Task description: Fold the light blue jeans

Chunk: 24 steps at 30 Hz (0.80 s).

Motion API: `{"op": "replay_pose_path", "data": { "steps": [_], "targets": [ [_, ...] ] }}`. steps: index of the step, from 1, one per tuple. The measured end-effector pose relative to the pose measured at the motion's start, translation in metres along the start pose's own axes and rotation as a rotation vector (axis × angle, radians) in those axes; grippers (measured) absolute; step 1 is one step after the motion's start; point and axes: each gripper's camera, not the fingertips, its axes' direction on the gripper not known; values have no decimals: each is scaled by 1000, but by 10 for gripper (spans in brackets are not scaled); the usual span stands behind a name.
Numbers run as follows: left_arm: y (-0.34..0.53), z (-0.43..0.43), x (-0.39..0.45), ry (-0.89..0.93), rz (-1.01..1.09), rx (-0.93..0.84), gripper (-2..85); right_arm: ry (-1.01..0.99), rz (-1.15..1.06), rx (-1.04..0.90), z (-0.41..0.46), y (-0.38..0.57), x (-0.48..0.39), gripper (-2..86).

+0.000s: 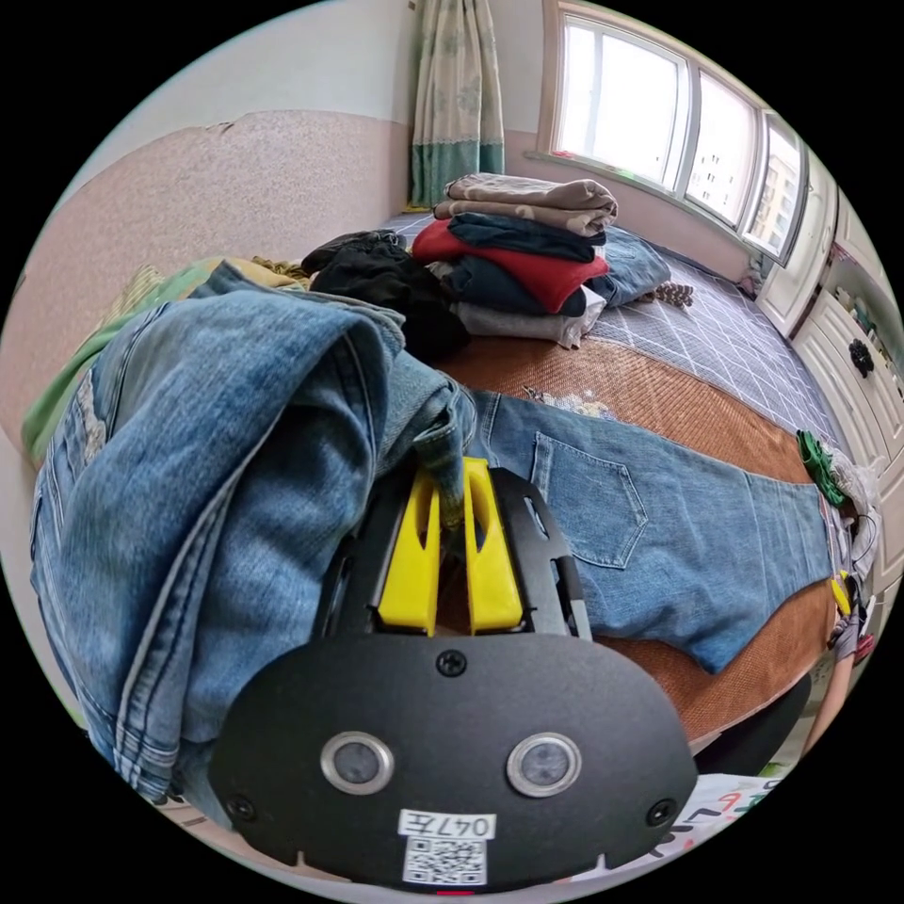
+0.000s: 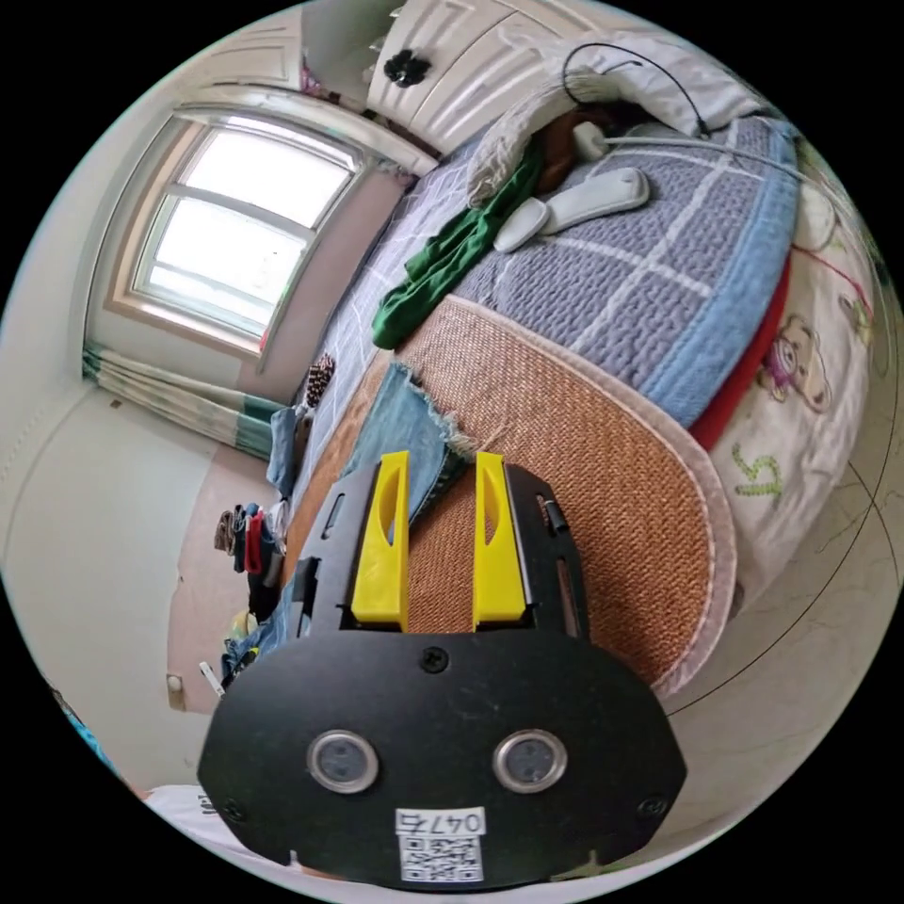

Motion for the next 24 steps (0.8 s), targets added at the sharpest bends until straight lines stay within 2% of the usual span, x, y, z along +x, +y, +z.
{"op": "replay_pose_path", "data": {
  "steps": [3,9,17,19,21,24],
  "targets": [
    [3,5,-6,-2,3,3,35,-61,50,-58,9,1,21,70],
    [7,13,-24,7,-2,-3,35,-152,55,-24,24,-7,25,62],
    [14,28,-51,15,-25,-17,34,-150,-5,-82,49,-8,-23,-3],
    [14,28,-58,33,-31,-19,33,-155,10,-44,41,-9,-31,-6],
    [17,19,-66,96,-43,-12,31,-182,-2,-29,29,-14,-43,-8],
    [30,-2,-62,239,-56,24,29,-115,-58,3,-10,-22,-72,-8]
  ]
}}
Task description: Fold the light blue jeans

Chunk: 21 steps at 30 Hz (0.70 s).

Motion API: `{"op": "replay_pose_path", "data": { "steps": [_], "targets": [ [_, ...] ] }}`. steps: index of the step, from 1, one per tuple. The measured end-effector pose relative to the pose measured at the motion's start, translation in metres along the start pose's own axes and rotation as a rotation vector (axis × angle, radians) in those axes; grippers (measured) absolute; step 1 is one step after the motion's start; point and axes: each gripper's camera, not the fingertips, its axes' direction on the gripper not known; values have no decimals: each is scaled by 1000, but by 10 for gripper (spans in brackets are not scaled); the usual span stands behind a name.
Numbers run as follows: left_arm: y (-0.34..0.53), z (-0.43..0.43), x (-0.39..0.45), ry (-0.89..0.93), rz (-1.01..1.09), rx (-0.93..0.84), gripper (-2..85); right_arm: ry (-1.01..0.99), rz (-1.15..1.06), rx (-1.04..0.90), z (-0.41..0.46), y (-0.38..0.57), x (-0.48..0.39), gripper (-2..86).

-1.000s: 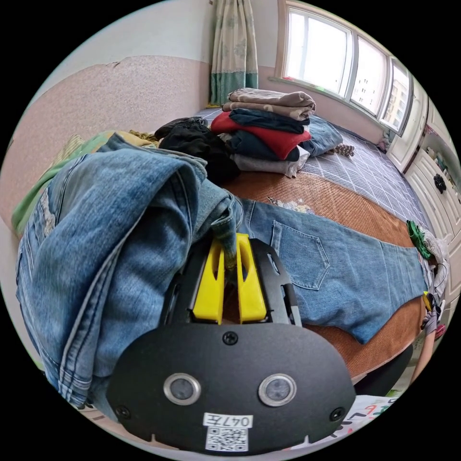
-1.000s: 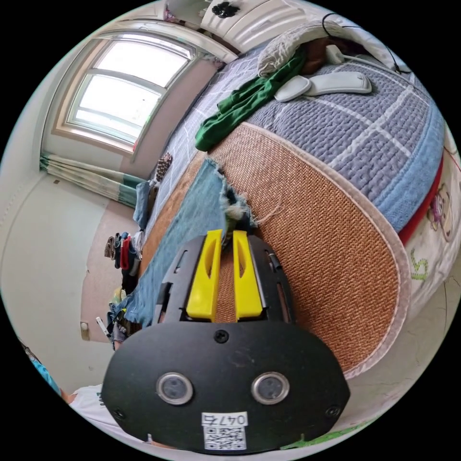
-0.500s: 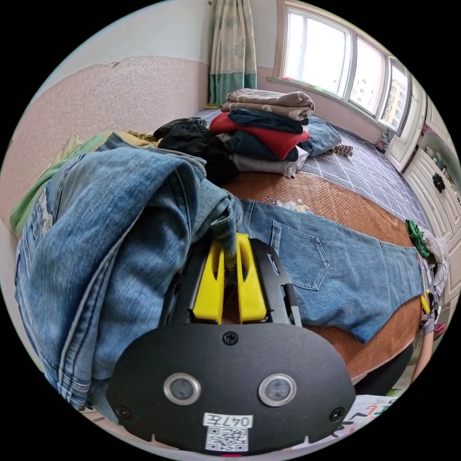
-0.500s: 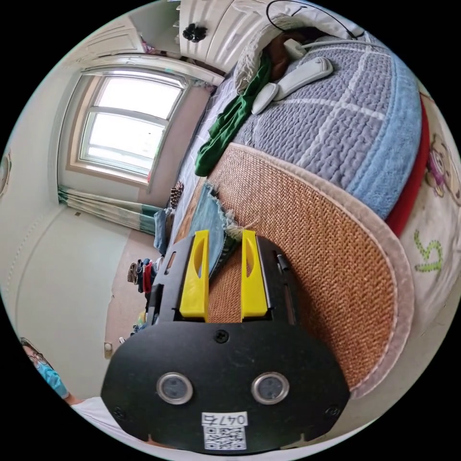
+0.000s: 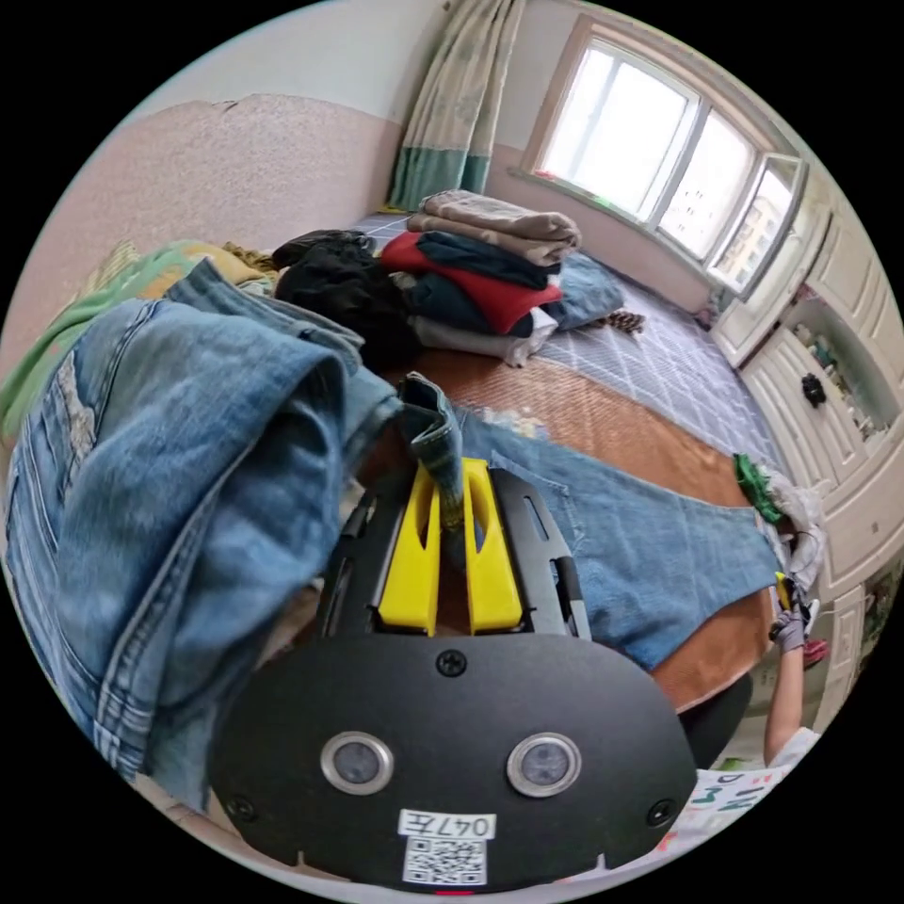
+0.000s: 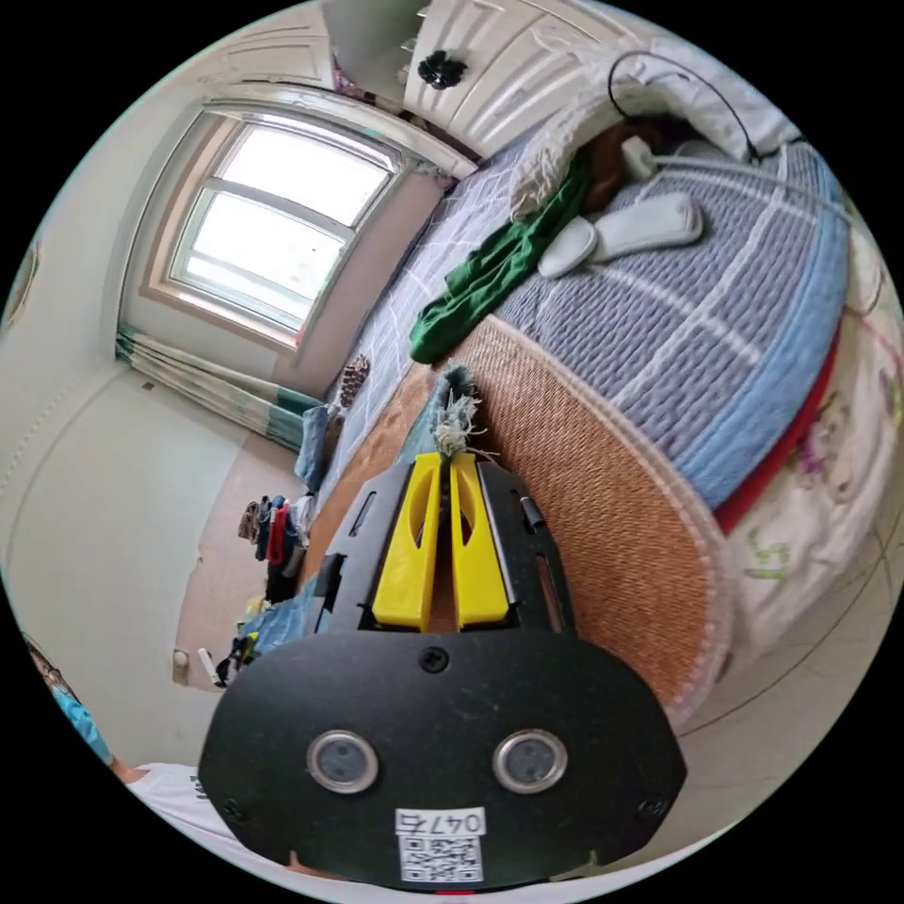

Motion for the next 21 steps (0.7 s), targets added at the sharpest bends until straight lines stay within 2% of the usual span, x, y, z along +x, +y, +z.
{"op": "replay_pose_path", "data": {
  "steps": [5,9,12,14,17,21],
  "targets": [
    [50,10,34,88,63,-19,28,211,-63,11,-65,-17,-43,-8],
    [83,43,-1,157,-39,-34,28,174,-212,23,-65,-20,-114,-8],
    [89,51,-40,241,-112,-48,29,127,-473,-54,-26,-4,-227,-8],
    [88,55,-53,250,-113,-84,30,114,-708,-167,26,34,-325,-8],
    [89,58,-68,248,-101,-115,30,127,-947,-300,104,109,-419,-8],
    [95,61,-88,271,-132,-122,31,185,-1125,-497,207,207,-465,-7]
  ]
}}
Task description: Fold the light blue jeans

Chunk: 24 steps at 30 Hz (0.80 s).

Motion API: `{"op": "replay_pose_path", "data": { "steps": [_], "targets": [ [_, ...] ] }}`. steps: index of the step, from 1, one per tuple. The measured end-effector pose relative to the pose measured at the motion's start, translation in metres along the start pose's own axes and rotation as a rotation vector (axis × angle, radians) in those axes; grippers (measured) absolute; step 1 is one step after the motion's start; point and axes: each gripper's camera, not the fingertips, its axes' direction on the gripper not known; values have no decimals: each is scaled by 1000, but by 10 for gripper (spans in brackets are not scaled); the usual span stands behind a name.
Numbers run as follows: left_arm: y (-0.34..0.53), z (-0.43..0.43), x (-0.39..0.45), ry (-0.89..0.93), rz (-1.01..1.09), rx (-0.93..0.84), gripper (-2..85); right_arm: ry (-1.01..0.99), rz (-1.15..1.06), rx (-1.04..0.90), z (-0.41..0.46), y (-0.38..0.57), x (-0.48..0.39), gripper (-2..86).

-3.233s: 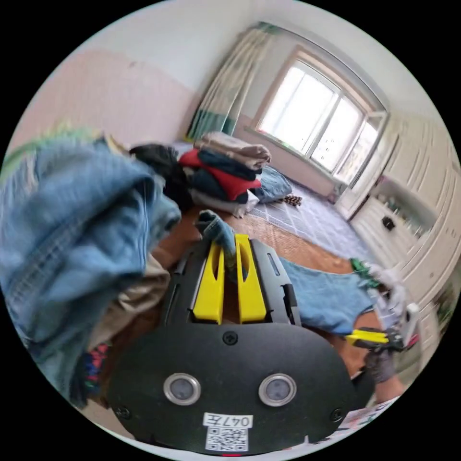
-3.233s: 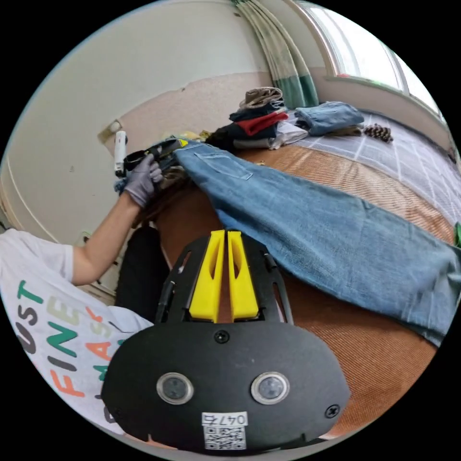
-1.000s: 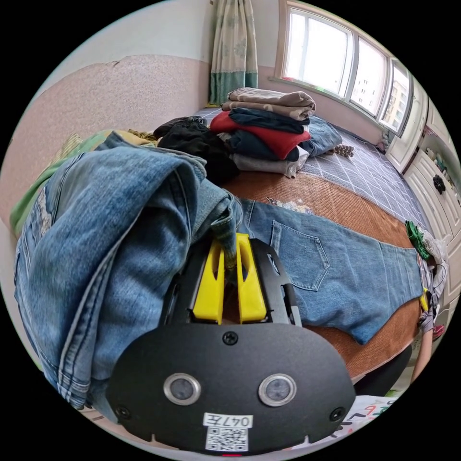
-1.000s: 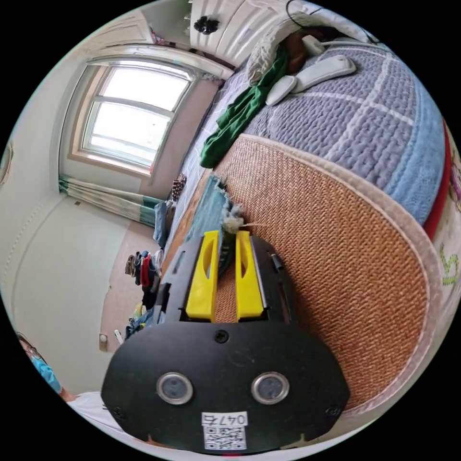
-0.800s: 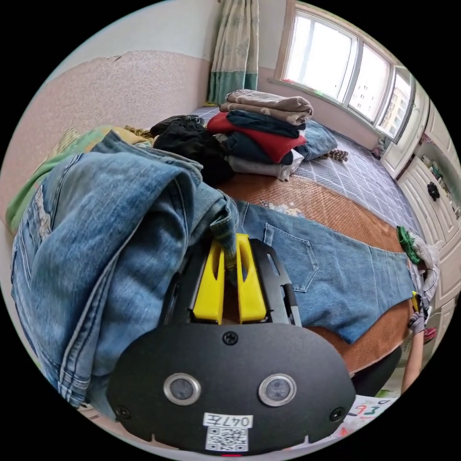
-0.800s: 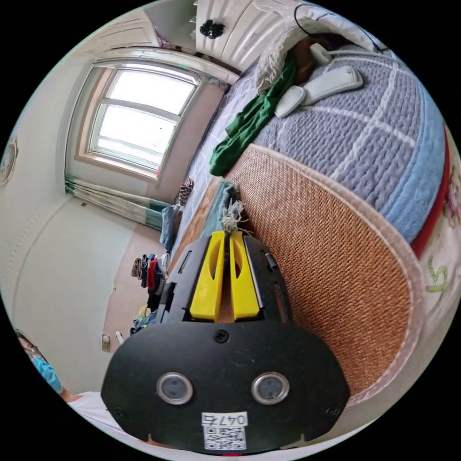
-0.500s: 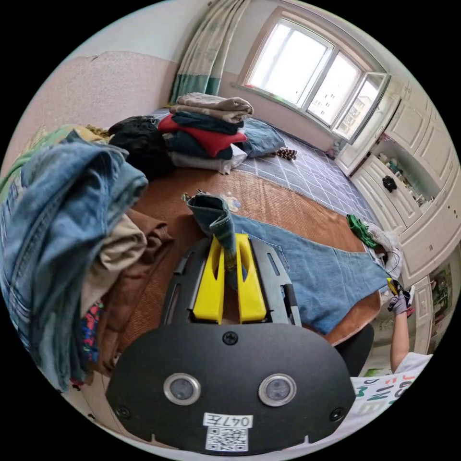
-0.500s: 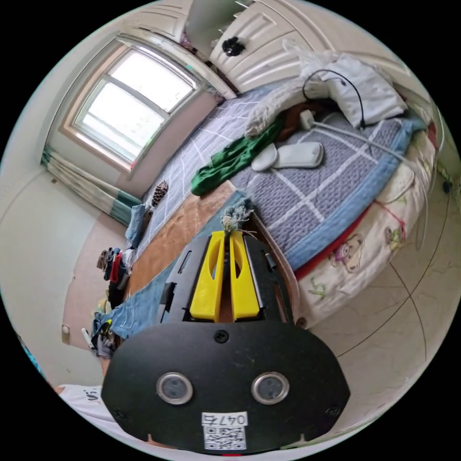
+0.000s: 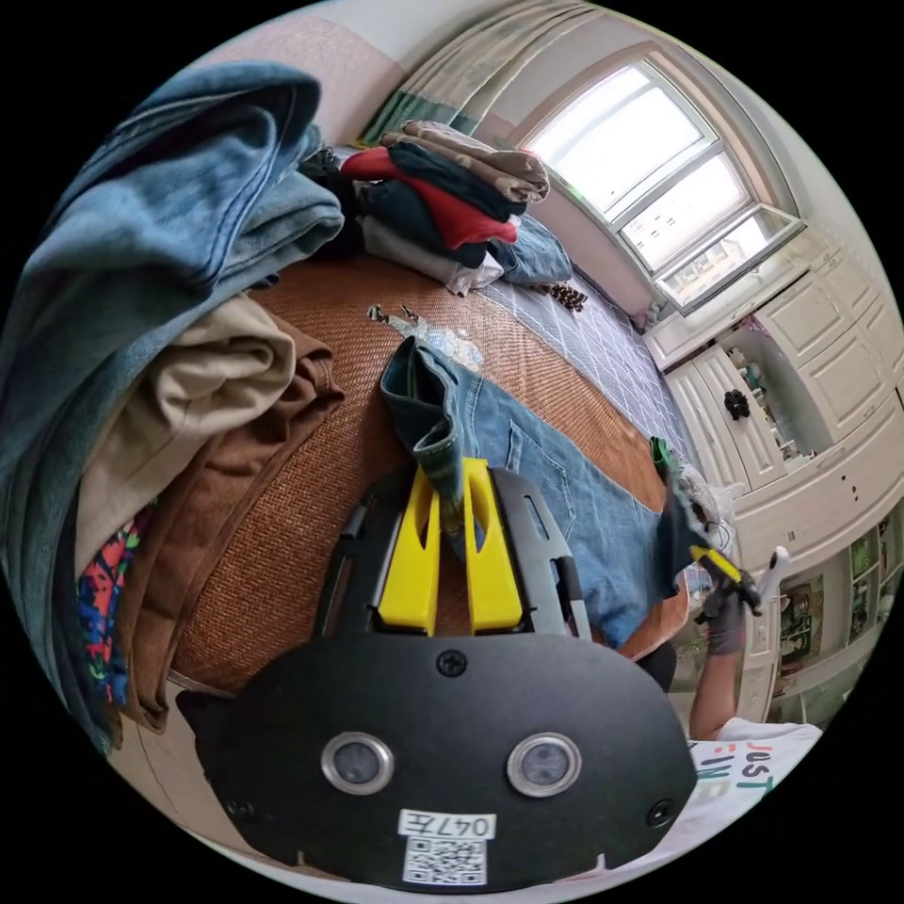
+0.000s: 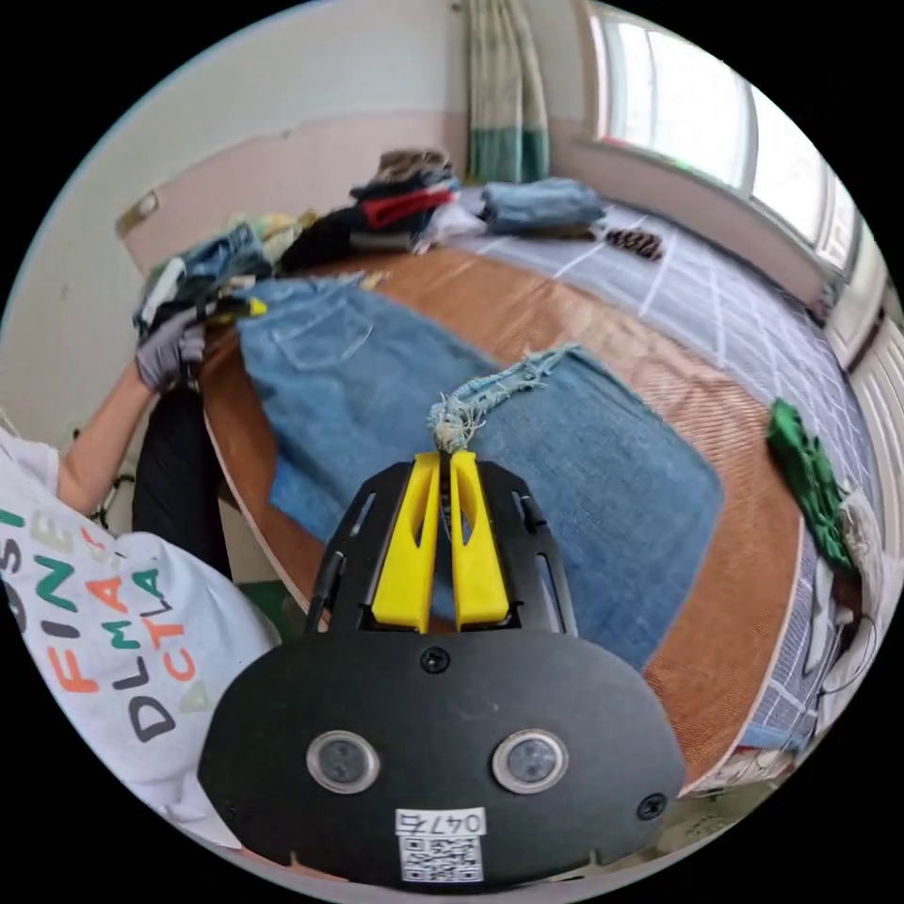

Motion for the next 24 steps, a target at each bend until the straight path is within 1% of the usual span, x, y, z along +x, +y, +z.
{"op": "replay_pose_path", "data": {
  "steps": [2,4,7,9,11,13,15,17,18,21,23,24],
  "targets": [
    [1,-2,-10,15,-21,1,31,-19,-43,-118,58,-9,-38,-7],
    [1,-4,-18,36,-34,-1,32,29,-27,-119,72,-10,-51,-7],
    [-1,-10,-28,74,-49,-2,32,6,22,-71,58,-21,-50,-7],
    [-3,-15,-31,93,-57,0,31,6,35,-6,37,-28,-49,-7],
    [-5,-20,-31,104,-65,4,30,32,-2,99,6,-36,-59,-7],
    [-7,-25,-29,111,-72,10,30,1,-61,158,-5,-41,-73,-7],
    [-11,-32,-24,118,-82,14,31,-45,-115,126,5,-46,-85,-6],
    [-16,-39,-19,127,-90,16,31,-42,-98,-28,45,-51,-90,0],
    [-20,-43,-15,133,-93,14,32,-54,-87,-51,54,-51,-89,6],
    [-33,-55,1,136,-91,9,31,-182,-30,-81,73,-51,-77,56],
    [-43,-62,16,124,-69,1,31,-310,-54,-91,66,-53,-67,56],
    [-51,-68,28,113,-53,-4,31,-343,-72,-93,62,-53,-64,52]
  ]
}}
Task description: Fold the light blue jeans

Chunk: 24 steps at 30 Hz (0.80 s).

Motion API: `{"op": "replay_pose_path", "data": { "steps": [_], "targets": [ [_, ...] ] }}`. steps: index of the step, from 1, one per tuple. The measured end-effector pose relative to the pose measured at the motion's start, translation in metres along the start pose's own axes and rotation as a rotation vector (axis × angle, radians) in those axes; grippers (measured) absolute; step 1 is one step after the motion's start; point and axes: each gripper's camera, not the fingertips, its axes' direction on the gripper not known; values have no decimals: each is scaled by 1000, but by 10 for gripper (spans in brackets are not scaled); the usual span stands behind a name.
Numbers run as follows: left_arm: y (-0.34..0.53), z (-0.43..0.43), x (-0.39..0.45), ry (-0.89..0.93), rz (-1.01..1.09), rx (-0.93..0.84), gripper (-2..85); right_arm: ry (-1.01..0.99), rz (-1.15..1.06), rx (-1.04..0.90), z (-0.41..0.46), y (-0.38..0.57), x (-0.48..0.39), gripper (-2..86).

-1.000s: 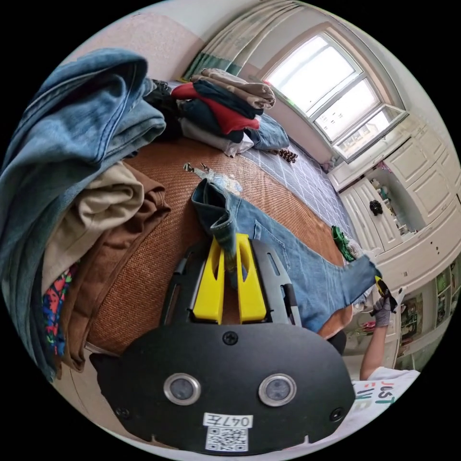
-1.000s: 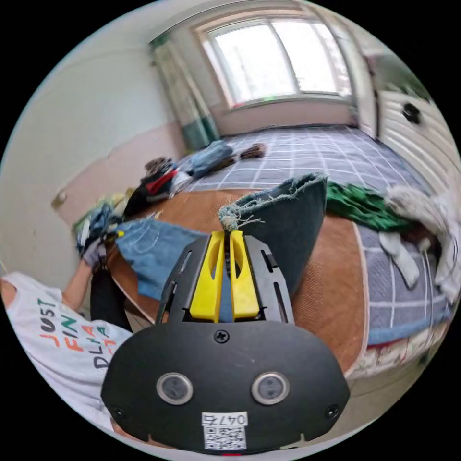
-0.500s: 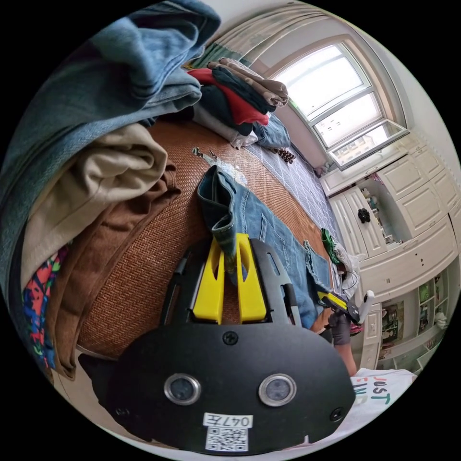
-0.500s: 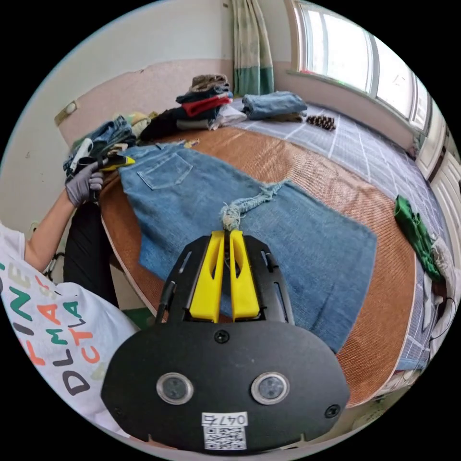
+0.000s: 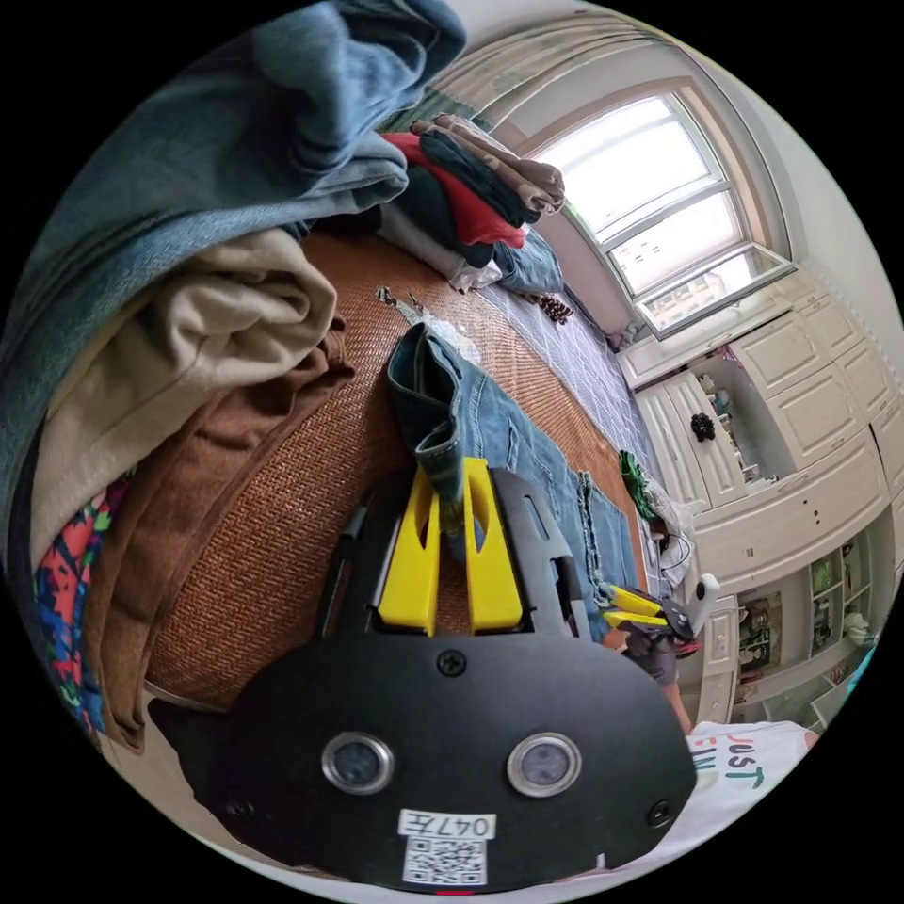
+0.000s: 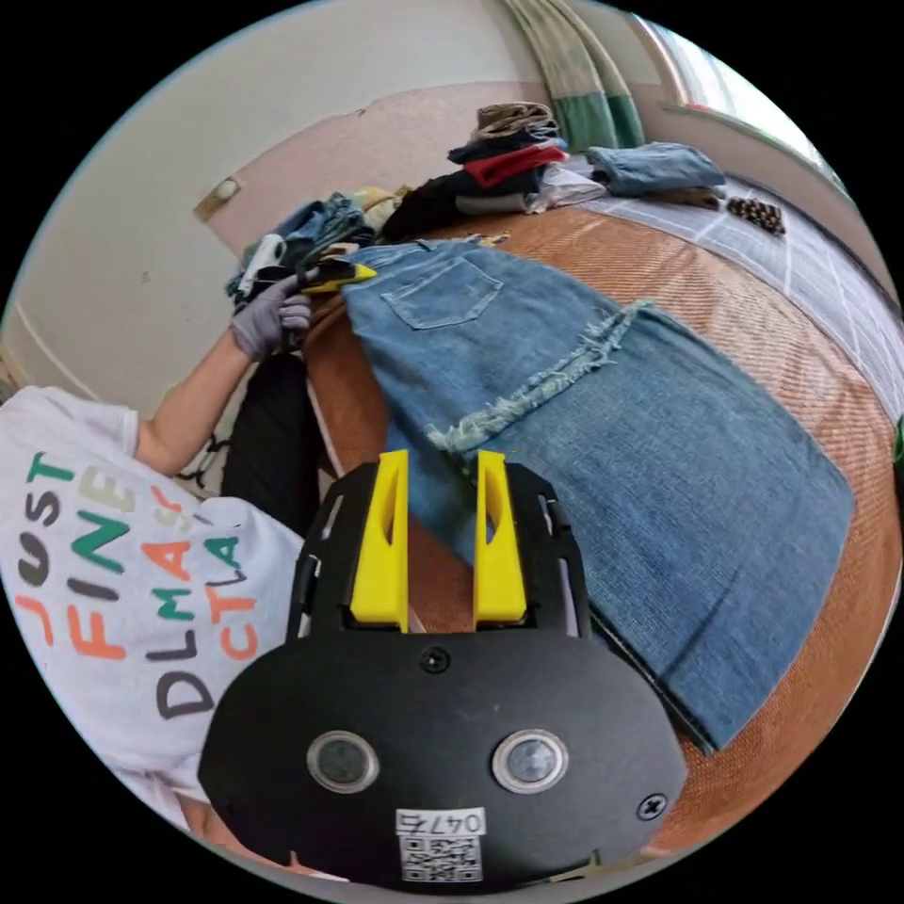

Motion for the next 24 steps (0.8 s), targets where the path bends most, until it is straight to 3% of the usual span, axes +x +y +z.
{"op": "replay_pose_path", "data": {
  "steps": [7,12,15,19,21,24],
  "targets": [
    [-46,-27,104,-45,141,18,23,4,105,220,-52,24,50,4],
    [-86,-44,269,-90,338,46,18,-55,80,19,12,26,47,-3],
    [-99,-38,406,-91,525,43,20,-121,134,125,-10,51,63,-6],
    [-85,0,583,-24,763,9,24,-133,375,449,-90,129,111,-6],
    [-50,52,687,31,899,-47,32,-72,492,556,-125,172,129,-2],
    [14,150,761,118,949,-131,70,36,663,651,-165,240,152,20]
  ]
}}
